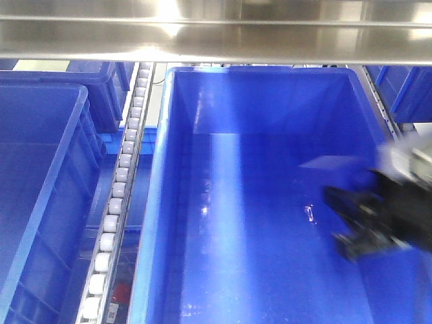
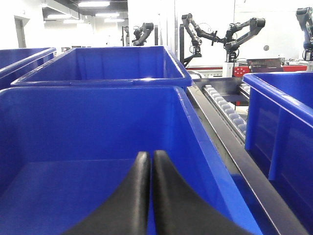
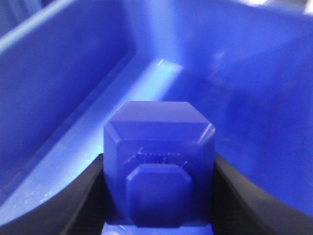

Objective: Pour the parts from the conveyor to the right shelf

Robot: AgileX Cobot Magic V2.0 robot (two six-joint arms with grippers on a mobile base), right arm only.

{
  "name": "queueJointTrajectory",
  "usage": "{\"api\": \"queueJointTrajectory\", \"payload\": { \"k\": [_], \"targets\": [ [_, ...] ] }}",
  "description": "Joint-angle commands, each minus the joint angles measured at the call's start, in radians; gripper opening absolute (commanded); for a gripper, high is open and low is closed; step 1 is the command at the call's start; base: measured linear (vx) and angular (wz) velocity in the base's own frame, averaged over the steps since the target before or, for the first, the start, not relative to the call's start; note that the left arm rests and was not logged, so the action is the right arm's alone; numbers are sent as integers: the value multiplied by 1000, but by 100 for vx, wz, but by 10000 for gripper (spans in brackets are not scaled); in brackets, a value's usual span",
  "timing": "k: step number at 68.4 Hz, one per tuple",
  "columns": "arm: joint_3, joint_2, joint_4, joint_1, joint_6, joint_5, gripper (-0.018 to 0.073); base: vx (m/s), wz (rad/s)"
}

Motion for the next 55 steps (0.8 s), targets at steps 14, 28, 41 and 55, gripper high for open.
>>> {"api": "queueJointTrajectory", "payload": {
  "k": [14, 28, 41, 55],
  "targets": [
    [-266, 317, -39, 3, -8, 134, 81, 0, 0],
    [-392, 503, -39, 3, 47, 233, 93, 0, 0],
    [-488, 631, -39, 3, 79, 323, 146, 0, 0],
    [-575, 743, -39, 1, 130, 399, 296, 0, 0]
  ]
}}
